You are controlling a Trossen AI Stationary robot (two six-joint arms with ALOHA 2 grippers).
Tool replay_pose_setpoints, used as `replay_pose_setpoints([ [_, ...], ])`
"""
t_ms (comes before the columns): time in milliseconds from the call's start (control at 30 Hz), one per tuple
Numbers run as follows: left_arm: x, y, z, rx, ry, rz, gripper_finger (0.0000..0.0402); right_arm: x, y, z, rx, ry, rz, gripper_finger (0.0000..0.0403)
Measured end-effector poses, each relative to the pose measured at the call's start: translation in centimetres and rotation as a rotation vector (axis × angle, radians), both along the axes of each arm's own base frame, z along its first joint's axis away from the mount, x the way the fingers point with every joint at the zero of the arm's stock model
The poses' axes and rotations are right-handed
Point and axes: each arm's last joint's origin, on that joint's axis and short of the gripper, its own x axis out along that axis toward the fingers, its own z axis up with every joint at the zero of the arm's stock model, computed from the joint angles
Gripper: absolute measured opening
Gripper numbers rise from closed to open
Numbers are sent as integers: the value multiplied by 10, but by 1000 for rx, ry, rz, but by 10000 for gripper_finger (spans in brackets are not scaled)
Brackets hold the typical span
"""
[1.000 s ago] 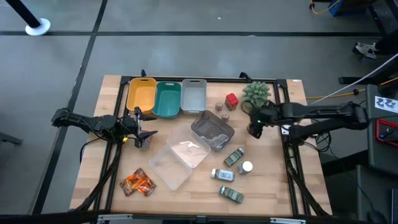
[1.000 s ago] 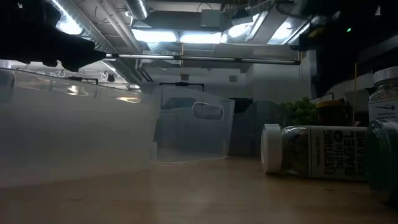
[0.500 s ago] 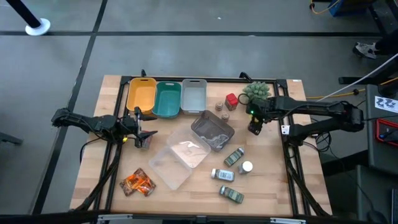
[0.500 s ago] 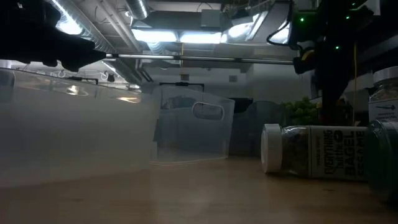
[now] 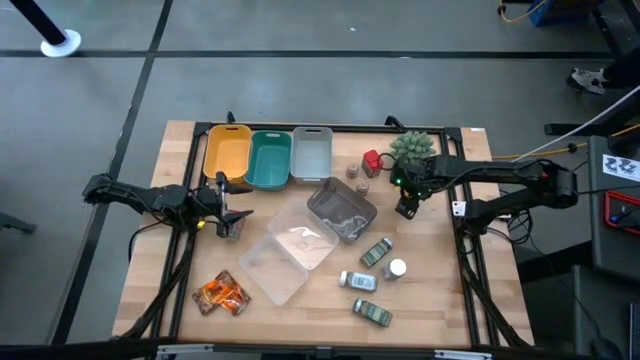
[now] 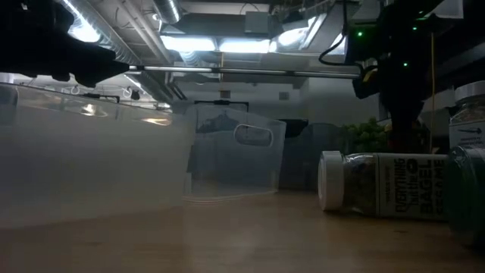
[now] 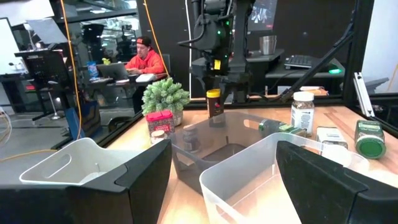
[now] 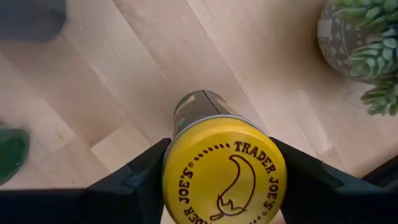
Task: Sort spices by type
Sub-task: Put the yellow seasoning bottle into the black transparent bin
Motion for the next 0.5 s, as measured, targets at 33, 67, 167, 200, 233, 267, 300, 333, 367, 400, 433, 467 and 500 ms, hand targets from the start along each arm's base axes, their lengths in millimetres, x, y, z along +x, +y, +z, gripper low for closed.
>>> replay_pose_setpoints([
  [33, 0, 0, 0, 0, 0, 0, 274, 0, 0, -1, 0, 3, 10, 233],
  [67, 0, 0, 0, 0, 0, 0, 274, 1, 0, -1, -1, 3, 17, 233],
  [167, 0, 0, 0, 0, 0, 0, 274, 1, 0, 0, 7, -5, 22, 233],
  [200, 0, 0, 0, 0, 0, 0, 274, 2, 0, 1, 13, -12, 24, 233],
  [233, 0, 0, 0, 0, 0, 0, 274, 4, 0, 3, 20, -23, 29, 233],
  [267, 0, 0, 0, 0, 0, 0, 274, 6, 0, 5, 32, -41, 44, 233],
  [300, 0, 0, 0, 0, 0, 0, 274, 8, 0, 8, 44, -53, 60, 233],
  [333, 0, 0, 0, 0, 0, 0, 274, 10, 0, 12, 54, -69, 81, 234],
  [367, 0, 0, 0, 0, 0, 0, 274, 12, 0, 16, 62, -88, 95, 235],
  [400, 0, 0, 0, 0, 0, 0, 274, 14, 0, 20, 66, -107, 111, 235],
  [433, 0, 0, 0, 0, 0, 0, 274, 16, -1, 24, 63, -117, 124, 235],
  [467, 0, 0, 0, 0, 0, 0, 274, 17, -1, 28, 59, -118, 136, 235],
  [500, 0, 0, 0, 0, 0, 0, 274, 17, -1, 33, 55, -123, 141, 234],
])
